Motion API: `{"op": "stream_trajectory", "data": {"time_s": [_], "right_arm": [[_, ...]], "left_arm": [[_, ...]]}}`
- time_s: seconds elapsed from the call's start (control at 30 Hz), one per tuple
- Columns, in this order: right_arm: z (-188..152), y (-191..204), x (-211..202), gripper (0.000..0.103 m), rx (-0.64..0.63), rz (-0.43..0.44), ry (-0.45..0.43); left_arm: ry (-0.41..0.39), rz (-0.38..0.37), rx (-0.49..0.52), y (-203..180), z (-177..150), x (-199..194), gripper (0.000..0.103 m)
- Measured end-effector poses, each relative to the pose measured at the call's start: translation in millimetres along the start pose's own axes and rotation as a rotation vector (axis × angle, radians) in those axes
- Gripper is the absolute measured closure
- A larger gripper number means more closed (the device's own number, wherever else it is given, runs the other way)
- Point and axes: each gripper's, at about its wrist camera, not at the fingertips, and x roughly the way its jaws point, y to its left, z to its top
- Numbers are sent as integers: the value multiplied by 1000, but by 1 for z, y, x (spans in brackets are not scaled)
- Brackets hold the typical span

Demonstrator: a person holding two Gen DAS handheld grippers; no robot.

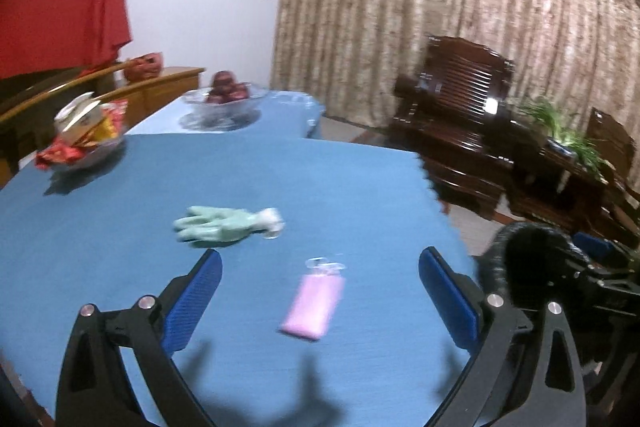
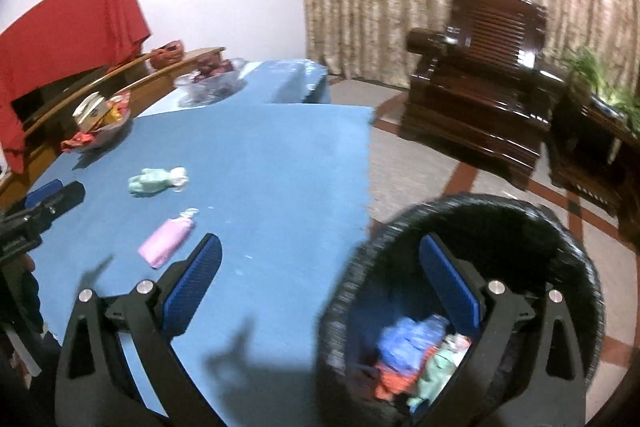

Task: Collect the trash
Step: 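Move both open tools back from the bin to the table, then grasp the pink bag with white strings with the right tool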

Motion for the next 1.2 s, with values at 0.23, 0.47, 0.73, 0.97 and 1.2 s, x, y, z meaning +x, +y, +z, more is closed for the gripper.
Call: {"op": "stream_trajectory", "data": {"time_s": [0.23, 0.47, 0.73, 0.97, 1.2], "right_arm": [[8, 50, 38, 6, -40, 51, 15], [1, 91, 81, 6, -66, 89, 59], [-14, 132, 133, 7, -96, 118, 138], [-22, 154, 170, 20, -108, 151, 227], [-24, 162, 182, 32, -133, 151, 265]], "left_arm": [[22, 51, -38, 39, -13, 11, 7], [57, 101, -53, 74, -23, 28, 7], [78, 139, -93, 104, -32, 45, 7], [96, 150, -120, 124, -36, 61, 7], [103, 150, -131, 131, -35, 73, 8]]}}
